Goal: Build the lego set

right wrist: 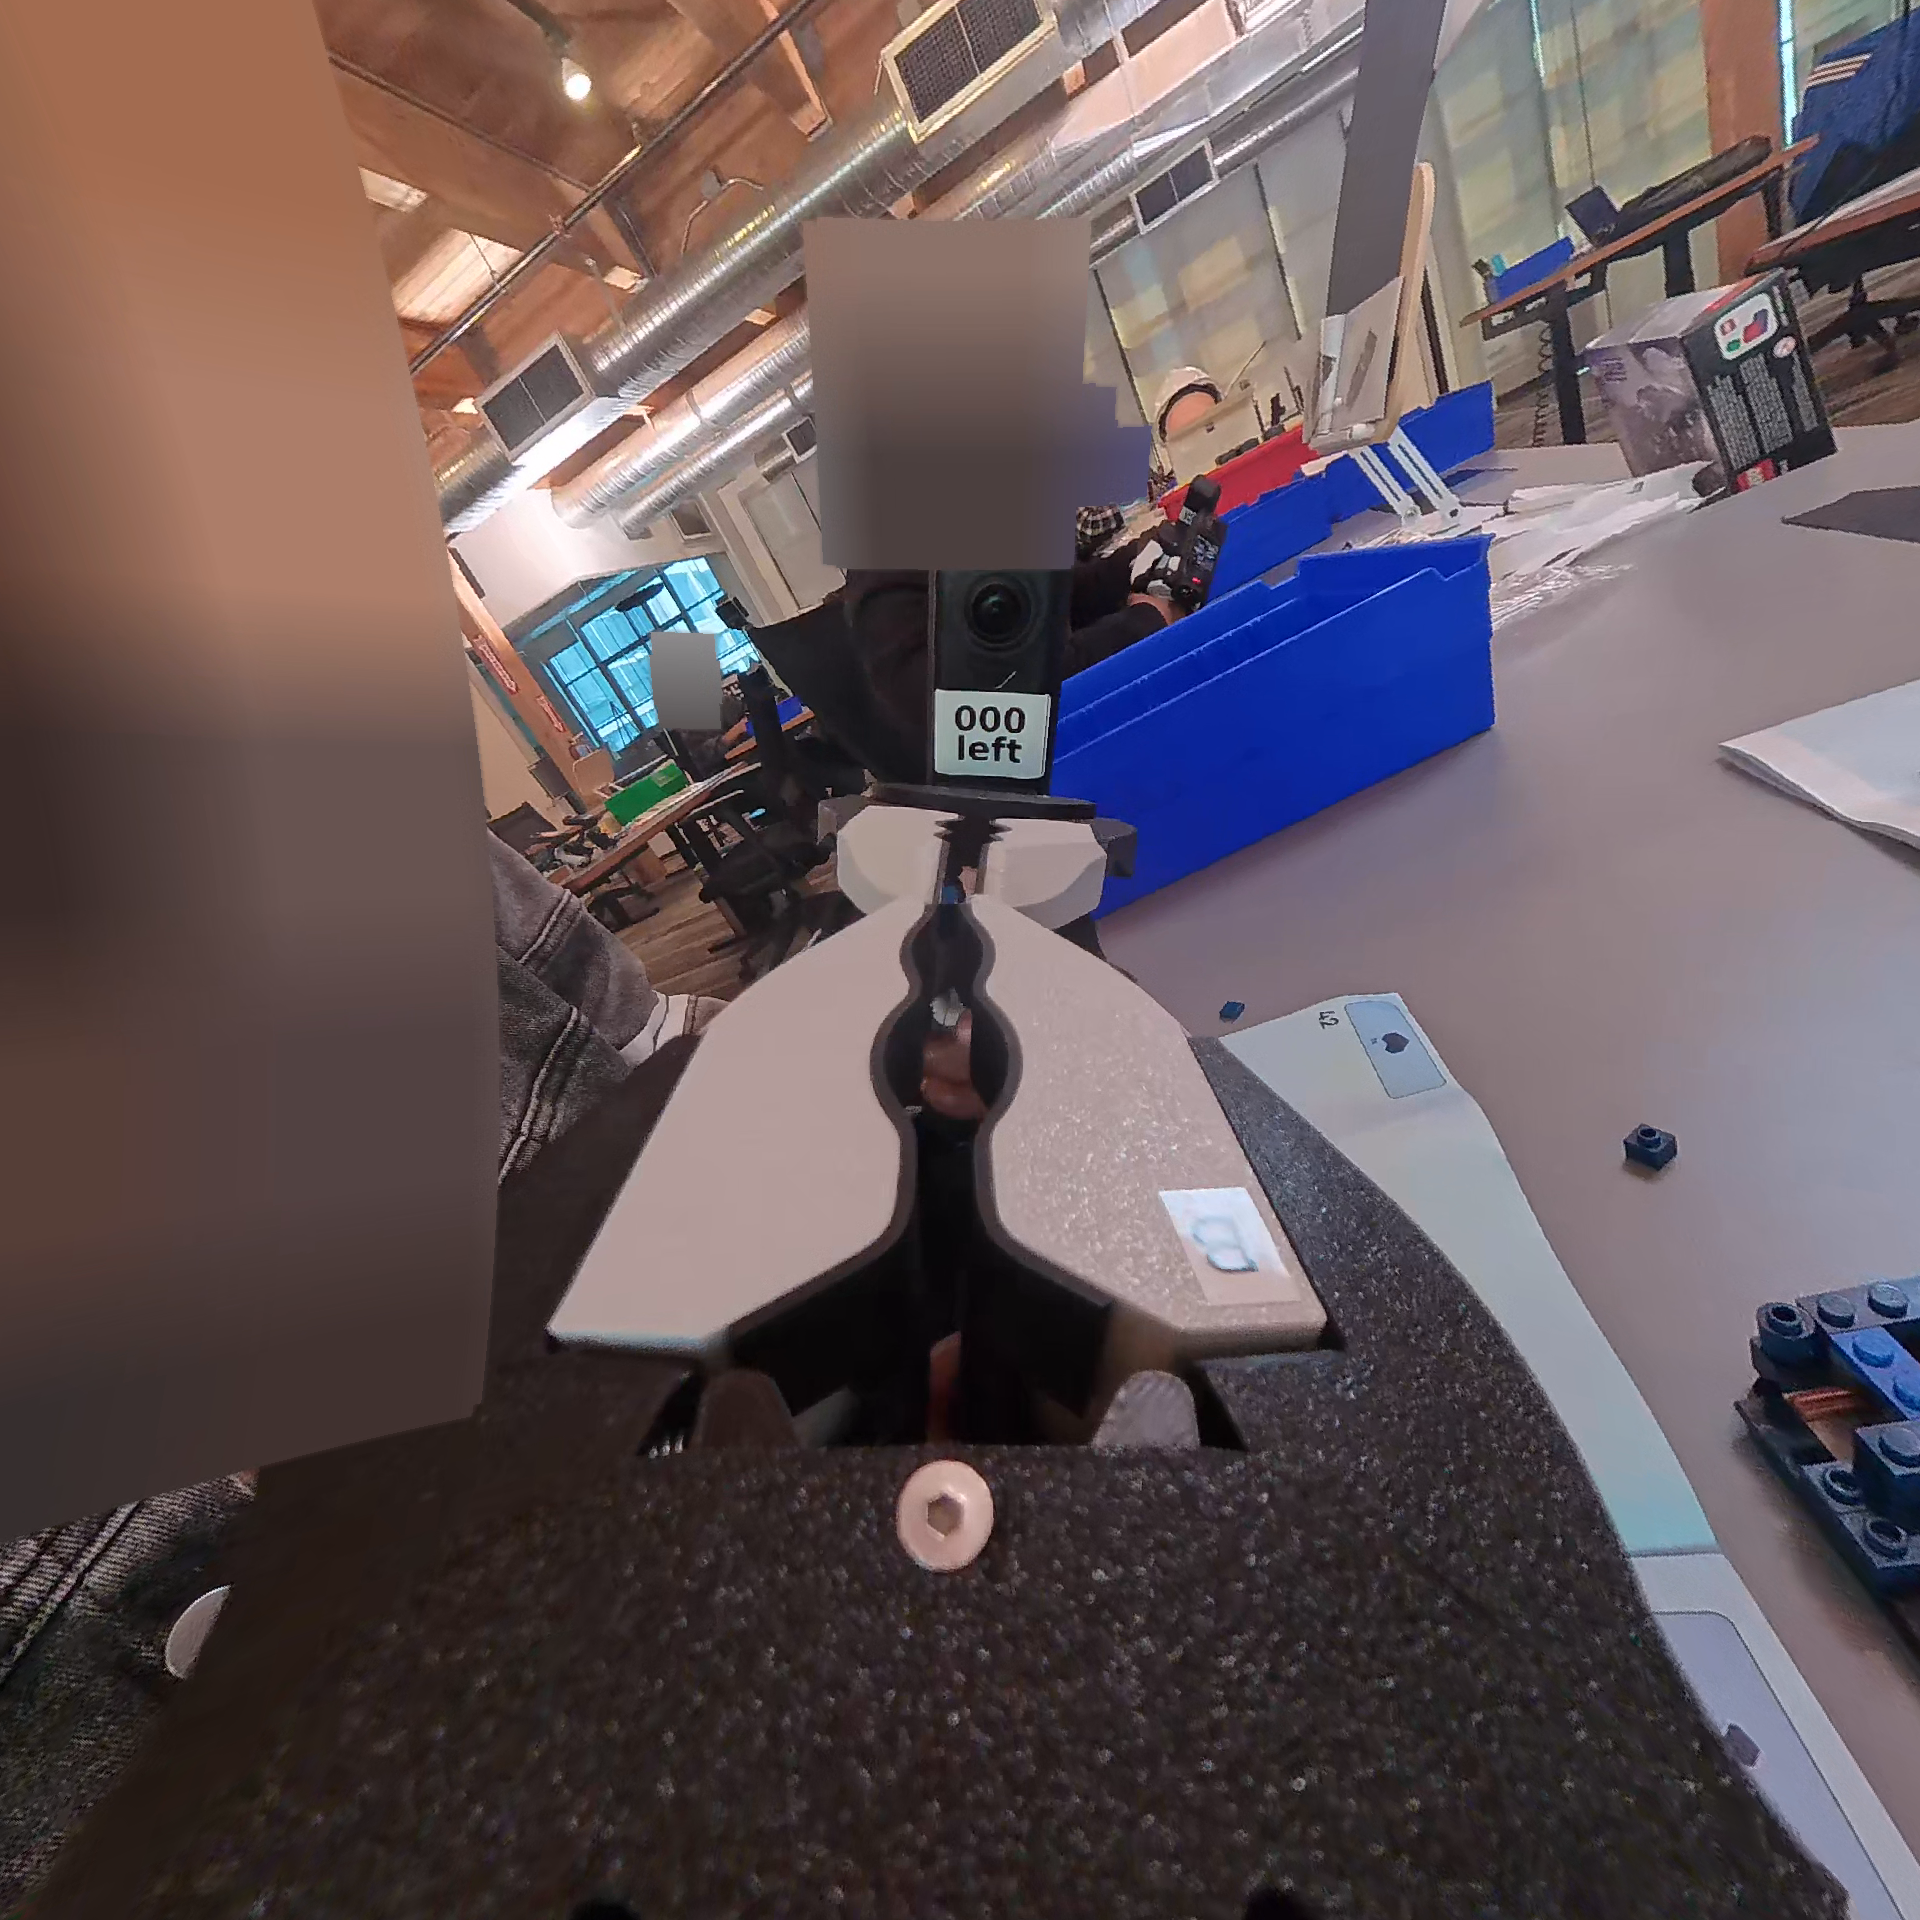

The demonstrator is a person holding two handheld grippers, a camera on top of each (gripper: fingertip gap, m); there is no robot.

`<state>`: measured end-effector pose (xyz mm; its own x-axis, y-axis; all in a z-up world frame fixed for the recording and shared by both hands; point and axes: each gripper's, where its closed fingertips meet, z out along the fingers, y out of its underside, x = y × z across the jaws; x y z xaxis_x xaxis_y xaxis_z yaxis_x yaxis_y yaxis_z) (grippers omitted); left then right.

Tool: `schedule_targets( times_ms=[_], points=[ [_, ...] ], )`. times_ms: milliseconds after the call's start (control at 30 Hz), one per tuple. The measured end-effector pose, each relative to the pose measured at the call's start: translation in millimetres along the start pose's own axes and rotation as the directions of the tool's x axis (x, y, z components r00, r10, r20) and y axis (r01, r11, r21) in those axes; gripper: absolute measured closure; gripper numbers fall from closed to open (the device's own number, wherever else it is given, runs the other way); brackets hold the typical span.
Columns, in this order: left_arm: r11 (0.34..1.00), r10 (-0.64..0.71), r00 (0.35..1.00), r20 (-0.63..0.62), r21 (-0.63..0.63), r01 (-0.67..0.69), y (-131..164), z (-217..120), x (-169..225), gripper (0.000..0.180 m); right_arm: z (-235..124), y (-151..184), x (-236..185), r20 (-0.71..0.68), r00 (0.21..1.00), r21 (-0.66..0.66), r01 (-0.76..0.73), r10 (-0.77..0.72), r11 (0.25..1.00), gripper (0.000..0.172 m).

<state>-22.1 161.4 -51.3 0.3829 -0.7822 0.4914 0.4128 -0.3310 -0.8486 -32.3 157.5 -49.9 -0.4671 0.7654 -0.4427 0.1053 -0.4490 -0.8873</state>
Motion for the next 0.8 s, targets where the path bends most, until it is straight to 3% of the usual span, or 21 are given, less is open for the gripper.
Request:
schedule_targets(
  times_ms=[433,567,700,800],
  points=[
    [0.996,0.083,0.996,0.026,-0.022,-0.082,3.4,-2.0,0.1,0.179,0.5,3.0,0.5,-0.033,0.998,-0.032,0.058,-0.059,0.998,0.17],
    [0.999,0.051,0.999,0.01,-0.01,-0.051,3.6,-2.2,-0.3,0.179,0.1,3.2,0.7,-0.046,0.995,-0.041,0.088,-0.089,0.995,0.169],
    [1.0,0.001,1.0,-0.009,0.003,-0.001,3.1,-3.3,-0.6,0.18,0.4,3.0,-2.5,-0.055,0.982,-0.055,0.176,-0.179,0.983,0.162],
    [0.998,-0.06,0.998,0.004,0.01,0.06,3.0,-5.7,-5.9,0.179,-2.9,-0.2,-3.4,-0.108,0.929,-0.099,0.344,-0.354,0.934,0.151]
  ],
)
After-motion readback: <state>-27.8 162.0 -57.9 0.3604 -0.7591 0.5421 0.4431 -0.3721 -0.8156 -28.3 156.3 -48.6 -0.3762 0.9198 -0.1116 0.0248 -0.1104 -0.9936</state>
